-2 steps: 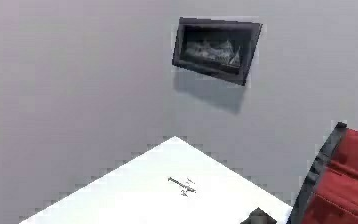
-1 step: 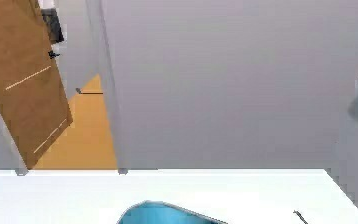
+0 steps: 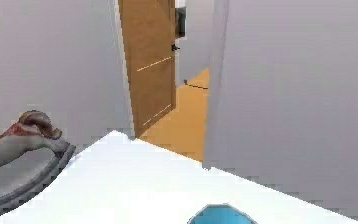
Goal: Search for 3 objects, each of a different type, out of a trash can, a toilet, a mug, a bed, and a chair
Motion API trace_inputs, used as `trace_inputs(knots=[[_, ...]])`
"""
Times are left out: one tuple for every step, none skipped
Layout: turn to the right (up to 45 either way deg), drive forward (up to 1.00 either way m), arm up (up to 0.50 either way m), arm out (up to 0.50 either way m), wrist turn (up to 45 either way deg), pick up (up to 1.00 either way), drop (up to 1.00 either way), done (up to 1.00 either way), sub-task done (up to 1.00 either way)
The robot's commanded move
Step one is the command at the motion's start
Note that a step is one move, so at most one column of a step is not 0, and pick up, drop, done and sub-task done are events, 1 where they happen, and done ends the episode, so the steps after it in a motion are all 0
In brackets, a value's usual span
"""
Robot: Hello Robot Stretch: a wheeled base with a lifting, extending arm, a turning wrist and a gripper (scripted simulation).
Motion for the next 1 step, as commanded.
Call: trace_inputs(knots=[[0.0,1.00,0.00,0.00,0.0,0.00,0.00,0.00,0.00]])
